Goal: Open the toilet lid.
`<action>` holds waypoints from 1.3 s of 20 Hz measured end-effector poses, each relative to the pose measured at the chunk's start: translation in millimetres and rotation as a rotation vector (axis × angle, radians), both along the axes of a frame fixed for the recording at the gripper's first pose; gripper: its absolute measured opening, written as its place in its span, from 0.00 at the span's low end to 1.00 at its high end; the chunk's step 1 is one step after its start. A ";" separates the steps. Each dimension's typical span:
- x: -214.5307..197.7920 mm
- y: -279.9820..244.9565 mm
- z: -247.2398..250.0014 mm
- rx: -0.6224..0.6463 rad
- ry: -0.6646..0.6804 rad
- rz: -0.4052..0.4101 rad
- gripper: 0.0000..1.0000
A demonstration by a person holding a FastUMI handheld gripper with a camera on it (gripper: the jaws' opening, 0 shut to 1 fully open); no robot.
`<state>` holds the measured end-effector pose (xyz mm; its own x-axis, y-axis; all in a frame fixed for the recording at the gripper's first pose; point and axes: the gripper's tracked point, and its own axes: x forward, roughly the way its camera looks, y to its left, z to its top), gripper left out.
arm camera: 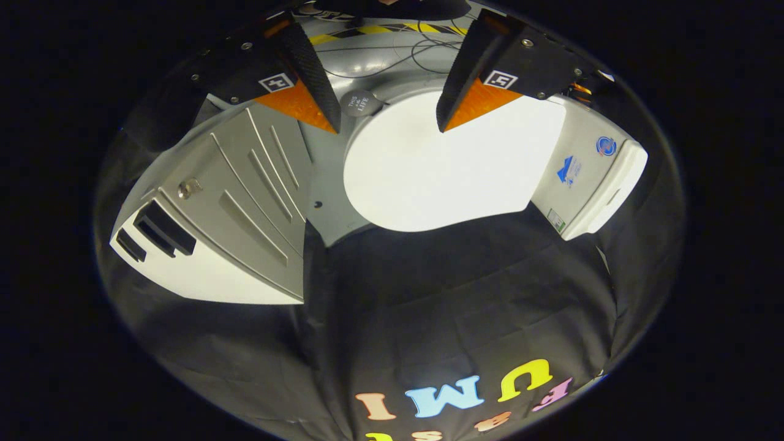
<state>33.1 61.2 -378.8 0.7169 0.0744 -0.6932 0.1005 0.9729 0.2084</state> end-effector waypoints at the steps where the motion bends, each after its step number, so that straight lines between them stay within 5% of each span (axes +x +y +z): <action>1: -0.5 -3.2 -7.6 -0.001 0.022 -0.008 0.96; 20: -22.0 4.3 -85.5 0.366 0.143 -0.224 0.94; 26: -7.3 -2.1 -88.8 0.493 0.082 -0.259 0.85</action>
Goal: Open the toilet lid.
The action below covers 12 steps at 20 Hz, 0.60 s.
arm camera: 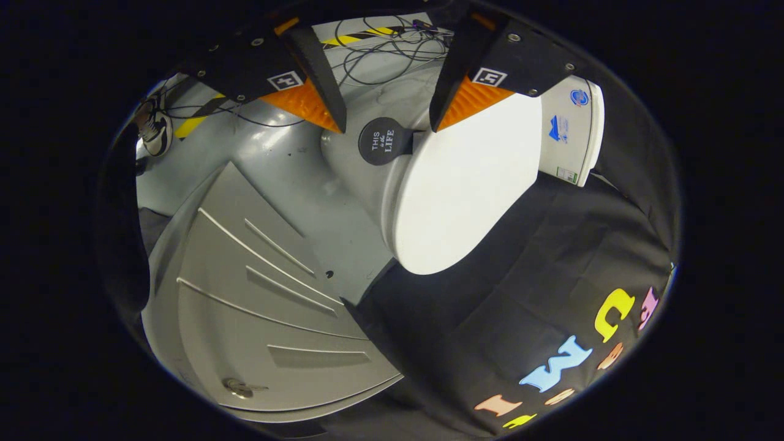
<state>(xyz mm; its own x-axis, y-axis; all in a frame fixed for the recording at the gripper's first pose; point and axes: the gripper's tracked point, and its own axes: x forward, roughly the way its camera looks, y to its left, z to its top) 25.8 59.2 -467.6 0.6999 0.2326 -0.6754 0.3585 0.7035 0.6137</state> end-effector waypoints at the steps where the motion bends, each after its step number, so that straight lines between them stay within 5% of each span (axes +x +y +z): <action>1: 4.9 -2.0 0.8 0.023 -0.026 -0.021 0.84; 4: 11.2 -11.3 -3.1 0.064 -0.064 -0.084 0.78; 12: 22.8 -8.1 -16.6 0.192 -0.071 -0.123 0.40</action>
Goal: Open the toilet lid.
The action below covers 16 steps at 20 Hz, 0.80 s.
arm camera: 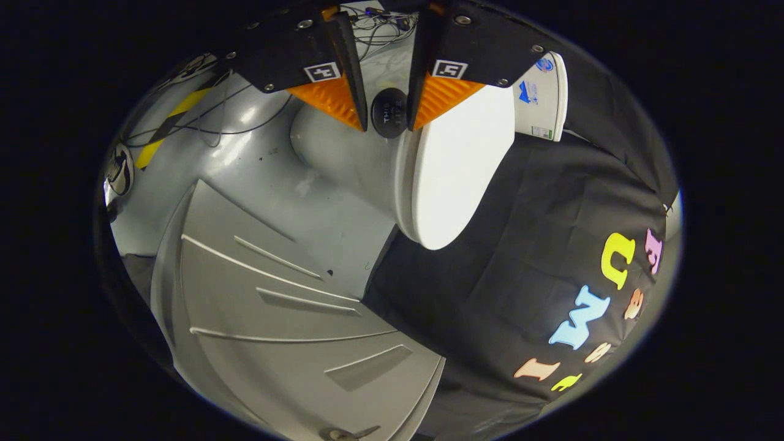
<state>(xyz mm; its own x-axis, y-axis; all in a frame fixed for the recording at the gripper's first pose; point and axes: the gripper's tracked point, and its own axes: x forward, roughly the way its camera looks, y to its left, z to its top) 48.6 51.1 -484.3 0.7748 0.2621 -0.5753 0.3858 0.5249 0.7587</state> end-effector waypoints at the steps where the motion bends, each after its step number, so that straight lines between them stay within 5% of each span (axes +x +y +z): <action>1: 1.1 -1.7 -1.5 0.000 -0.003 -0.004 0.33; 6: 5.1 -9.1 1.7 0.040 -0.028 -0.089 0.20; 11: 6.4 -9.0 13.5 -0.068 -0.043 -0.057 0.00; 16: 6.7 -8.2 33.0 -0.125 -0.054 -0.029 0.00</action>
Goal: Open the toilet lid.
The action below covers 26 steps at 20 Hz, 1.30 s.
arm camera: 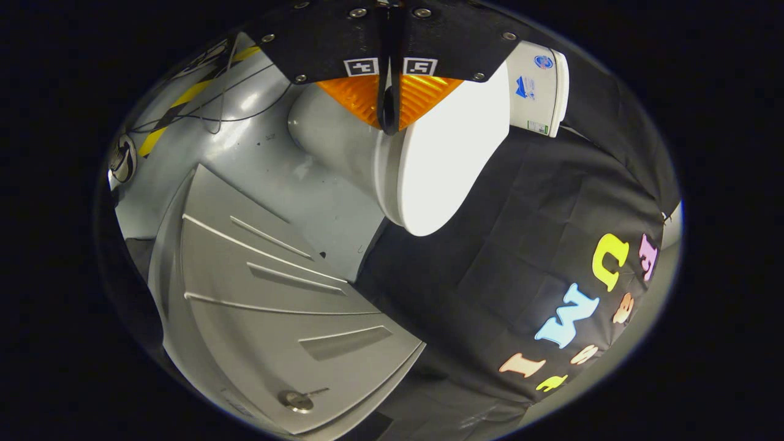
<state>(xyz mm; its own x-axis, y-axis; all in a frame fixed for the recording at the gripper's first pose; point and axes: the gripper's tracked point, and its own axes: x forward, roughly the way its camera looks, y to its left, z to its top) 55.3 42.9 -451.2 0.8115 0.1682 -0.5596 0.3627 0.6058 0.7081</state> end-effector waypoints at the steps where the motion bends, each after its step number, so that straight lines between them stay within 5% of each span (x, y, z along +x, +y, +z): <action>1: -0.2 0.4 5.0 -0.013 0.000 0.005 0.00; 20: 8.4 45.7 179.4 -0.370 -0.203 0.143 0.00; 26: 7.9 70.9 220.7 -0.616 -0.220 0.222 0.00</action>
<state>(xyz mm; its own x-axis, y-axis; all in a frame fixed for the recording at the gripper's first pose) 63.2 113.7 -230.6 0.9002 0.0478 -0.4328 0.0709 0.9646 0.2540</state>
